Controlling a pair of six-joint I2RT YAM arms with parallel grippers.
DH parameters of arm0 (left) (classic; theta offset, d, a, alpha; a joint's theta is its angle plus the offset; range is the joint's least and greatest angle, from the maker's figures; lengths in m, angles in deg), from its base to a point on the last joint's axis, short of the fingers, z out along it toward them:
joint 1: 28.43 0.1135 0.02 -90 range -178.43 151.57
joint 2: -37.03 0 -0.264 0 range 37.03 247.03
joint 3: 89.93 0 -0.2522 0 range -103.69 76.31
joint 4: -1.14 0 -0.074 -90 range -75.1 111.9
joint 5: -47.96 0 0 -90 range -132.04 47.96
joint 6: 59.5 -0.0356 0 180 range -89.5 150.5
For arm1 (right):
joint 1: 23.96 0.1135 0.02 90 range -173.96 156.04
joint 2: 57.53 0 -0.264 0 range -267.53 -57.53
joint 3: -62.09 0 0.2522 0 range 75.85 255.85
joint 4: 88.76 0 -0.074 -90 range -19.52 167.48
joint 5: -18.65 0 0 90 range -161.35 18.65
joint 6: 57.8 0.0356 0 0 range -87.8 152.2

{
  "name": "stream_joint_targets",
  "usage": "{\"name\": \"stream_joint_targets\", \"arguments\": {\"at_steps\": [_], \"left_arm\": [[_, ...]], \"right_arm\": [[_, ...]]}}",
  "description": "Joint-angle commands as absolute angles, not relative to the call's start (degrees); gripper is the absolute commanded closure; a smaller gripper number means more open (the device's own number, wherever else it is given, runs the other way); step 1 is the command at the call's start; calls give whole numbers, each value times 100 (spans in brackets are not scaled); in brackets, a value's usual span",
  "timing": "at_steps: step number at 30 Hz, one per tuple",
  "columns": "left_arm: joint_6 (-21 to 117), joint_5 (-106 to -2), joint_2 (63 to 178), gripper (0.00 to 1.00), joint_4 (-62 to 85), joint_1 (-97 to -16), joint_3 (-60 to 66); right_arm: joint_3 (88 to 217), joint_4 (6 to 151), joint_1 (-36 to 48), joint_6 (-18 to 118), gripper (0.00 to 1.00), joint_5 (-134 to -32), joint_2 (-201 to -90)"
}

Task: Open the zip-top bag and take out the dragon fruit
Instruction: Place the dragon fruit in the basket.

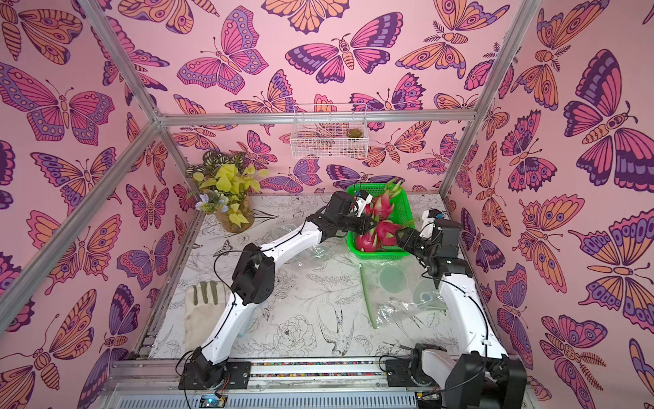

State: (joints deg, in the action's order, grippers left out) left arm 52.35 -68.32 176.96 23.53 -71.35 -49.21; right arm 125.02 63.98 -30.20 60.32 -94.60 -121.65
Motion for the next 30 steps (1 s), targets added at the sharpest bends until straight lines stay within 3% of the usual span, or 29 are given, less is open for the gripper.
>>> {"name": "stream_joint_targets", "arguments": {"at_steps": [1, 4, 8, 16, 21, 30], "left_arm": [[5089, -6816, 17768, 89, 2745, -7150, -5084], [5054, -6857, 17578, 65, 2771, -7150, -5065], [5021, -6907, 17120, 47, 2814, -7150, -4948], [4377, -6329, 15694, 34, 3129, -7119, -4342], [3765, -5452, 14536, 26, 3132, -7037, -3323], [3043, -3188, 11920, 16, 1322, -6508, 641]], "right_arm": [[12736, 6401, -3055, 6029, 43, -9535, -12213], [12749, 6425, -3053, 6025, 42, -9526, -12205], [12770, 6441, -3055, 5999, 39, -9436, -12183], [12780, 6426, -3063, 5760, 34, -8883, -12137], [12517, 6737, -3064, 5628, 31, -8399, -11924], [11834, 7535, -3085, 5207, 18, -7039, -11582]]}}
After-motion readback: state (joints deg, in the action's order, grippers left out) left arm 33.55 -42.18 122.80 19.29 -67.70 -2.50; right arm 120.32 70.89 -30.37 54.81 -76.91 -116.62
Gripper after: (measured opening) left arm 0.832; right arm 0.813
